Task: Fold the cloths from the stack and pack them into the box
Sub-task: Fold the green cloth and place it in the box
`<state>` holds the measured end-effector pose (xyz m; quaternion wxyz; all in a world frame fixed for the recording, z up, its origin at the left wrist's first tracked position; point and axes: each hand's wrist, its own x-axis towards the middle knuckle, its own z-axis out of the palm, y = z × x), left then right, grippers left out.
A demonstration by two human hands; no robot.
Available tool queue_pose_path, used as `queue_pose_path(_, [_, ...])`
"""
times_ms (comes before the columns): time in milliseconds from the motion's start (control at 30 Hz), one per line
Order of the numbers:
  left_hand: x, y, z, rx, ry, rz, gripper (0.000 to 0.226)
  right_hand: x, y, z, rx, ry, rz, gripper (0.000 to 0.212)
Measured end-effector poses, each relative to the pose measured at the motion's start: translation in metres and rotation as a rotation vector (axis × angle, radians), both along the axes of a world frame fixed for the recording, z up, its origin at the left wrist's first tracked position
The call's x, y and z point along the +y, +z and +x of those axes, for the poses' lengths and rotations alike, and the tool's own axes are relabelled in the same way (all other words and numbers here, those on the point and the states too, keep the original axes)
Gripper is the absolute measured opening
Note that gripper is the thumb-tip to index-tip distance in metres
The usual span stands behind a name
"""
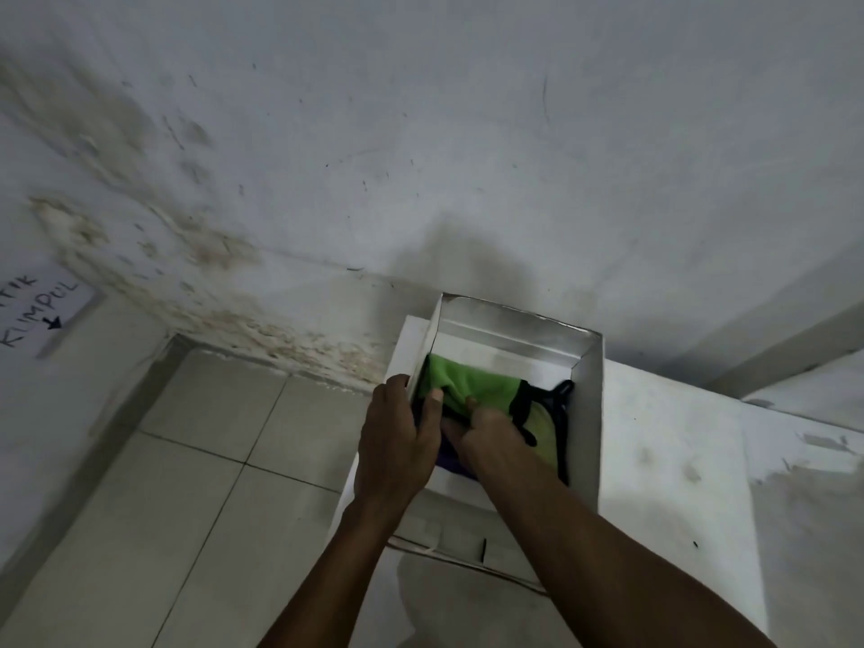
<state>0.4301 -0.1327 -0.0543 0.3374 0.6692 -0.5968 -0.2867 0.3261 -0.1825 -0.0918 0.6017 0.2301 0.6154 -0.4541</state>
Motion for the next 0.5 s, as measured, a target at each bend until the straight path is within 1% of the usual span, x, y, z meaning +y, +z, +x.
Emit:
queue_pose_path(133, [0.0,0.0,0.0,-0.011,-0.006,-0.015,0.042,0.003,-0.016,-0.004,0.02,0.022,-0.005,0.044])
queue_pose_path(200, [0.0,-0.002,0.001,-0.008,-0.008,-0.024,0.045,0.012,0.003,0.002,0.046,-0.002,-0.052,0.044])
queue_pose_path(233, [0.0,-0.003,0.001,0.0,-0.011,-0.027,0.046,0.016,0.011,0.003,0.077,-0.036,-0.095,0.04])
queue_pose_path(300, [0.0,-0.005,0.001,0.026,-0.011,-0.031,0.047,0.022,0.026,0.002,0.217,-0.093,-0.152,0.033])
queue_pose_path(367, [0.0,-0.005,0.002,0.063,0.008,-0.033,0.044,0.025,0.039,-0.003,0.392,-0.094,-0.227,0.036])
queue_pose_path(433, [-0.001,-0.002,0.002,0.096,0.029,-0.022,0.038,0.024,0.046,-0.007,0.55,-0.061,-0.316,0.043])
queue_pose_path(500, [-0.001,0.001,0.002,0.11,0.041,-0.012,0.035,0.023,0.045,-0.013,0.619,0.05,-0.351,0.049])
